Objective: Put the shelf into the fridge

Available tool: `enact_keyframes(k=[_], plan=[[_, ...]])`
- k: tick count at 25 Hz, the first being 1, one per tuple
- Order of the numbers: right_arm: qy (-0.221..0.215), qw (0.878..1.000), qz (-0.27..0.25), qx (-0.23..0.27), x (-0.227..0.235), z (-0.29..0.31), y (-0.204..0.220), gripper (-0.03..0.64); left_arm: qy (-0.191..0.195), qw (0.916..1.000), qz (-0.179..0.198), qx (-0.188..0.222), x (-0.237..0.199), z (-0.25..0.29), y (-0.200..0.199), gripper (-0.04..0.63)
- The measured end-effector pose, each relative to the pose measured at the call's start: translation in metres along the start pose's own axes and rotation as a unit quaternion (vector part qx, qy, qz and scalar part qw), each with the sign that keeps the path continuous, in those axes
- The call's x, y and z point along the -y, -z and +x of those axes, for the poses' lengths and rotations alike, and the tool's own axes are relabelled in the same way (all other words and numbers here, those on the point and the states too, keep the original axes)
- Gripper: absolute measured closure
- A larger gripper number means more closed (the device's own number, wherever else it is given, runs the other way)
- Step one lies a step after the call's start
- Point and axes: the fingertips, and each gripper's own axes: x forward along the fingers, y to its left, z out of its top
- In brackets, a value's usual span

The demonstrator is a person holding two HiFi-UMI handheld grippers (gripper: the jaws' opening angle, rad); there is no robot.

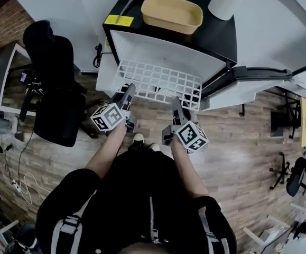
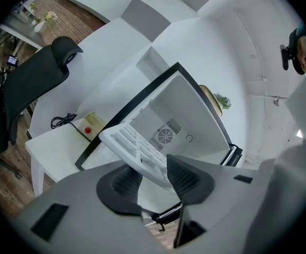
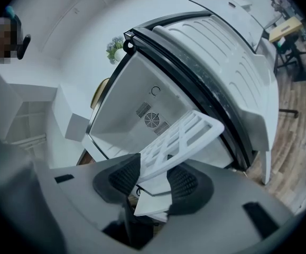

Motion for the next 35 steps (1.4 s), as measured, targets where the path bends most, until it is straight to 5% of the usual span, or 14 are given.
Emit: enact_keyframes(k=[35], plan=[[0.003, 1.0, 0.009, 0.022, 0.001, 0.021, -0.016, 0.453, 0.029, 0.9995, -0.011, -0.001, 0.002, 0.029, -0.015, 0.434]])
